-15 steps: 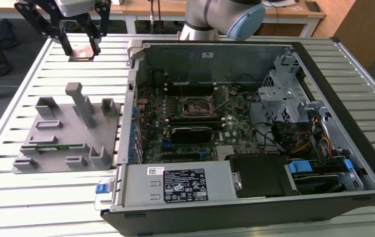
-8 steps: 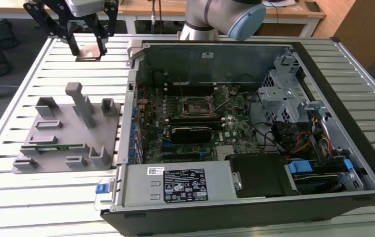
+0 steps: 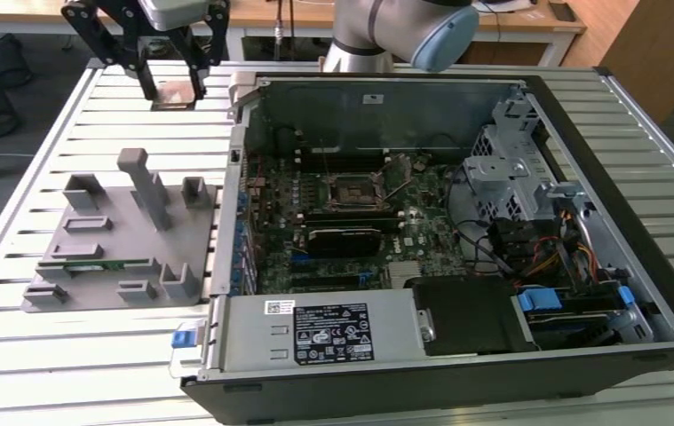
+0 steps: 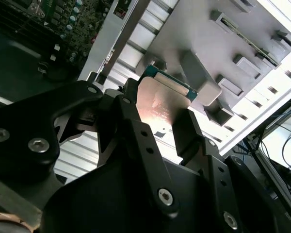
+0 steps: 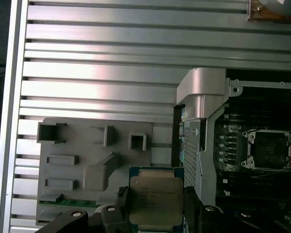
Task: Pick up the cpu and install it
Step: 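Pick up the cpu and move it towards the insertion slot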
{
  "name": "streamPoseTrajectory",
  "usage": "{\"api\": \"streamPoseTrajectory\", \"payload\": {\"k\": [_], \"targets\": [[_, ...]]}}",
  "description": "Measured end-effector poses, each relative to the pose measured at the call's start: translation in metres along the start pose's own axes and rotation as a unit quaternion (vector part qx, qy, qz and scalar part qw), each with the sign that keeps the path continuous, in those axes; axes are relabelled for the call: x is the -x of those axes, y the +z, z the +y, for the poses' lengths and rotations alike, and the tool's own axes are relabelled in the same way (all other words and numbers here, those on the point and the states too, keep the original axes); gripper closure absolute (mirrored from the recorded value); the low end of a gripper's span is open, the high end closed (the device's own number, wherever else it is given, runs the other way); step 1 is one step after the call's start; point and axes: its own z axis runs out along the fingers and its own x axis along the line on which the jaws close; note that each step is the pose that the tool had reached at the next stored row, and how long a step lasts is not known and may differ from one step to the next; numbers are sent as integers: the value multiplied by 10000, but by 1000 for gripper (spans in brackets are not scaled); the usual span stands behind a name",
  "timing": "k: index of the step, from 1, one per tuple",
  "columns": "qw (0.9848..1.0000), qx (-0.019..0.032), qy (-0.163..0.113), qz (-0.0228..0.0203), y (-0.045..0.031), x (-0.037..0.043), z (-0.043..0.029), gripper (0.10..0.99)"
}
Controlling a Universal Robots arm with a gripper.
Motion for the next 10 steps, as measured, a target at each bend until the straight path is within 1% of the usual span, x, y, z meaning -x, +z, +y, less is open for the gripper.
{"api": "streamPoseTrajectory", "payload": {"k": [10], "targets": [[10000,0,0,0,-4,206,-8,553]]}}
